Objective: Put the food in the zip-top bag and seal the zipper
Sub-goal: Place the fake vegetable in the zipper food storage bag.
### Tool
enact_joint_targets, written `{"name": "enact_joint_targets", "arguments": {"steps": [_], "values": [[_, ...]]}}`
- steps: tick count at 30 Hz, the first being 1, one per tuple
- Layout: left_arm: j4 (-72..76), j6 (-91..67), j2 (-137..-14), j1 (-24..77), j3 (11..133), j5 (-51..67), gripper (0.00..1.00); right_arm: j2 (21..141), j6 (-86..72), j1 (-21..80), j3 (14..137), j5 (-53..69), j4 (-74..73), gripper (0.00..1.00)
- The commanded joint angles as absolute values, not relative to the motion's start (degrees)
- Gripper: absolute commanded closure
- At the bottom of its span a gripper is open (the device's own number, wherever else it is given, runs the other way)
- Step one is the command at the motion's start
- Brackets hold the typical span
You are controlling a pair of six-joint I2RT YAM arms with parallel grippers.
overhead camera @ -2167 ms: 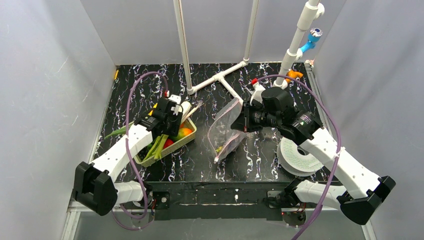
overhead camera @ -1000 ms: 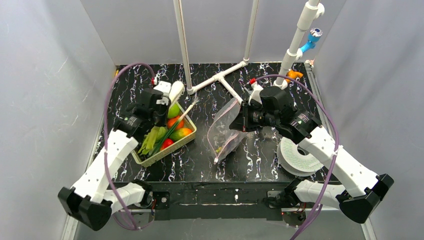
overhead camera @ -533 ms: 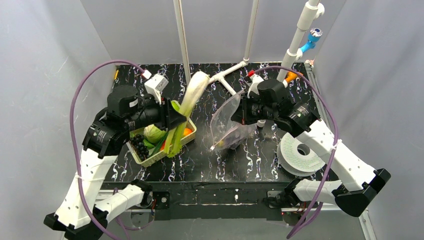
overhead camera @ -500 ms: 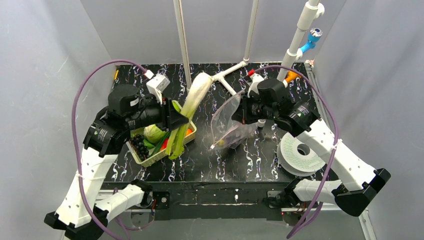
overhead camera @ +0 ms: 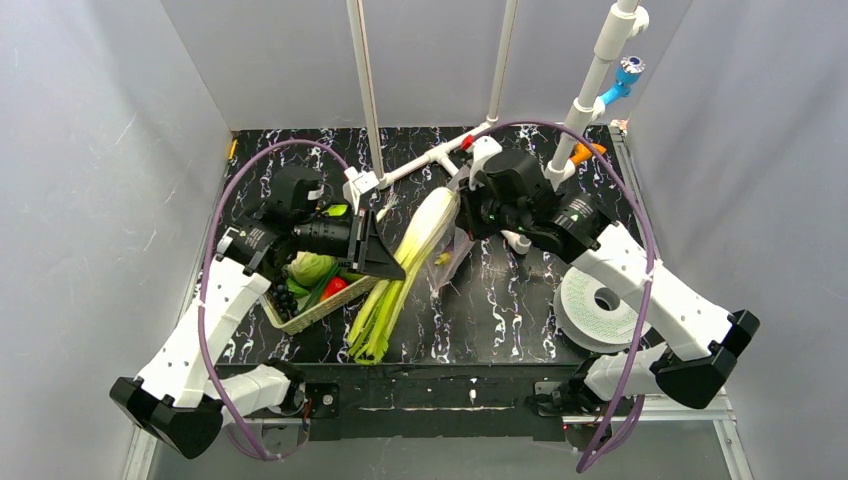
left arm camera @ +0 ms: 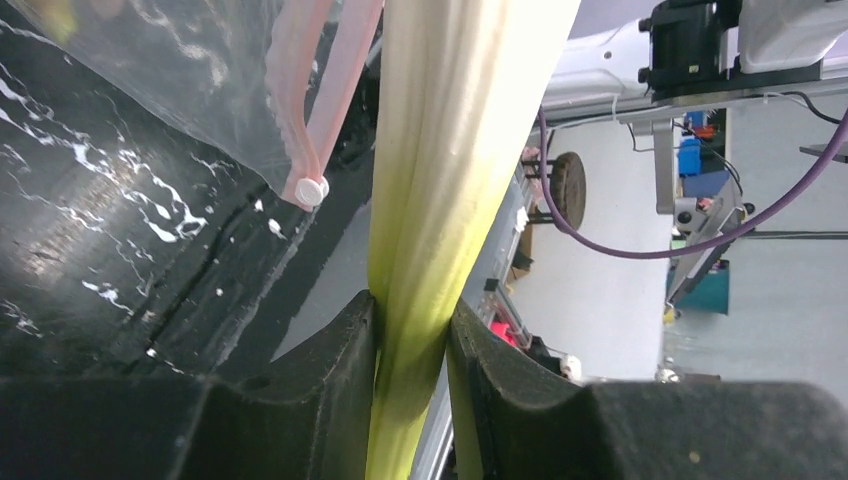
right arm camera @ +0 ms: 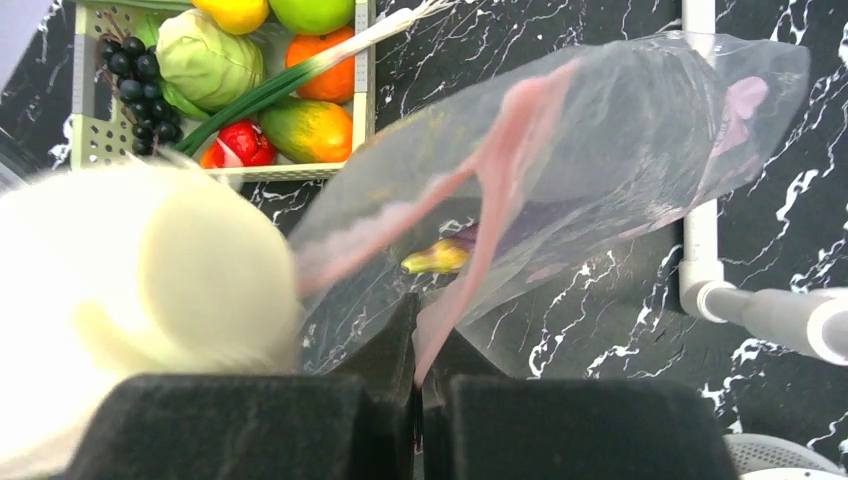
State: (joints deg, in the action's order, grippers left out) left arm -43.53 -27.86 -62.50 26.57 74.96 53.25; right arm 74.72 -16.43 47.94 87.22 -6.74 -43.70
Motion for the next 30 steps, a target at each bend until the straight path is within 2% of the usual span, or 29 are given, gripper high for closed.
{"name": "enact_joint_targets", "arguments": {"steps": [1, 11, 18, 24, 30], "values": [[-43.99, -30.12, -61.85, 28.92, 73.70, 56.54, 1.00, 76.41, -12.16, 50.59, 91.23, -12.78, -42.82, 0.99], [-58.54, -24.86, -64.36, 30.86, 73.34, 41.05, 1.00, 75.18, -11.98, 52.56, 90.38, -14.67, -40.71, 0.99], [-58.53, -26.43, -63.39, 31.99, 72.46, 39.63, 1.00, 74.74, -11.87, 52.94, 91.36, -11.83, -40.60, 0.99], [-49.65, -31.54, -61.79, 31.99, 72.36, 50.48, 1.00, 76.48, -11.31, 56.16, 92.00, -13.18, -40.52, 0.99], [-47.33, -32.37, -57.84, 32.06, 72.43, 53.42, 1.00, 78.39, -11.48, 56.69, 91.58, -15.11, -40.00, 0.99]]}}
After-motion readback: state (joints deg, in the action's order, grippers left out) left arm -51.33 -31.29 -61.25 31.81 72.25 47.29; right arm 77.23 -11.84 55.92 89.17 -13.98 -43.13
